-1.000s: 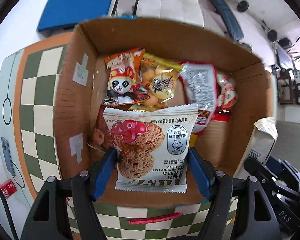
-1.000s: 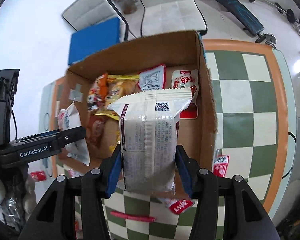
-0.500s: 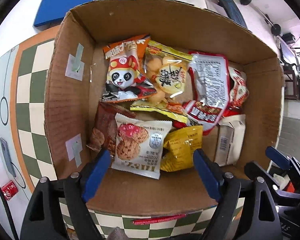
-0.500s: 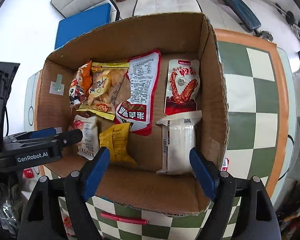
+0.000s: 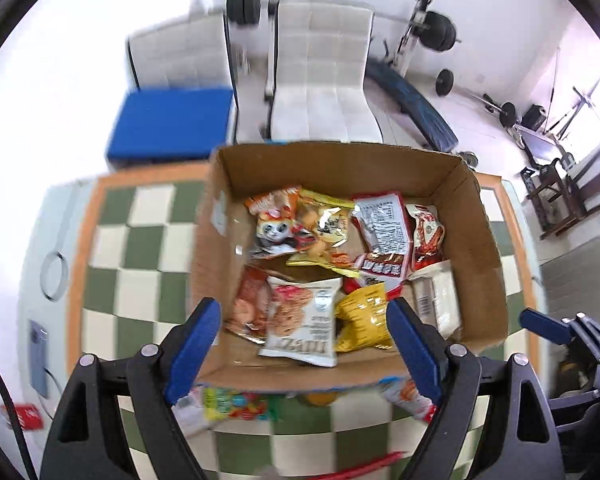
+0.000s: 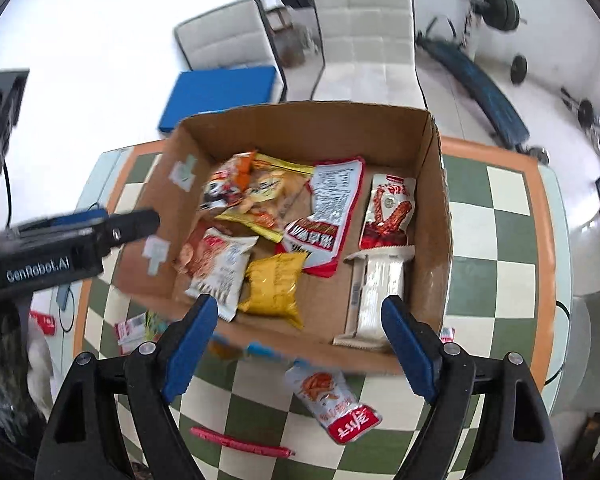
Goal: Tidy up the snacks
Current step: 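Grasp the red-white strip packet with left tool while right tool grasps the red sausage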
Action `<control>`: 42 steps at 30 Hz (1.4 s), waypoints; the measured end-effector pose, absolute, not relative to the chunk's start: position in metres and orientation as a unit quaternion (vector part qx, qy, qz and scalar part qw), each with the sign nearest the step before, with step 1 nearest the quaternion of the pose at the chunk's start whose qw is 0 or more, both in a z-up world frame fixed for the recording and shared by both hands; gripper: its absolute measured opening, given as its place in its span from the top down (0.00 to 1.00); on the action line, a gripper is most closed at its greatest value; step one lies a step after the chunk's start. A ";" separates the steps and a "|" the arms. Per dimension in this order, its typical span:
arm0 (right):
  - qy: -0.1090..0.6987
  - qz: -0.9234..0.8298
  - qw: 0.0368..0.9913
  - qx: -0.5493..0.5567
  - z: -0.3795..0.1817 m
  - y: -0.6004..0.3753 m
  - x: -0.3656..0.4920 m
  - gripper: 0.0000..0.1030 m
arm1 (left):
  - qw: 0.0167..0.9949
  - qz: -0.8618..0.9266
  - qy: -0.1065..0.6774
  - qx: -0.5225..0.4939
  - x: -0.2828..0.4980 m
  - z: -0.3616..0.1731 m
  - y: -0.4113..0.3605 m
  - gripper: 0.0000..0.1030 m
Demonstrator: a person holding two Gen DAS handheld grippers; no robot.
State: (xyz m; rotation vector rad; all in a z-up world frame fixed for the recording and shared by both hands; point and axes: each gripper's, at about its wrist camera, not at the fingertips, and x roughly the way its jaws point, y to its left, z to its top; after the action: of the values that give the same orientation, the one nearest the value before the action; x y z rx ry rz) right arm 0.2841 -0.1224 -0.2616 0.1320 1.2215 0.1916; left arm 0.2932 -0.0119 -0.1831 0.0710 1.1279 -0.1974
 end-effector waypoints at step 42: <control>0.787 0.031 0.611 0.074 -0.459 0.023 0.183 0.67 | 0.631 -0.155 0.707 0.281 0.234 -0.395 0.098 0.16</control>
State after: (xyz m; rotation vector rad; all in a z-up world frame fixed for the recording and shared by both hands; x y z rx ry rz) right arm 0.1832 0.0233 -0.4594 0.1715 1.8173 0.0723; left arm 0.2336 0.0981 -0.3954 0.6431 1.6183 -0.3548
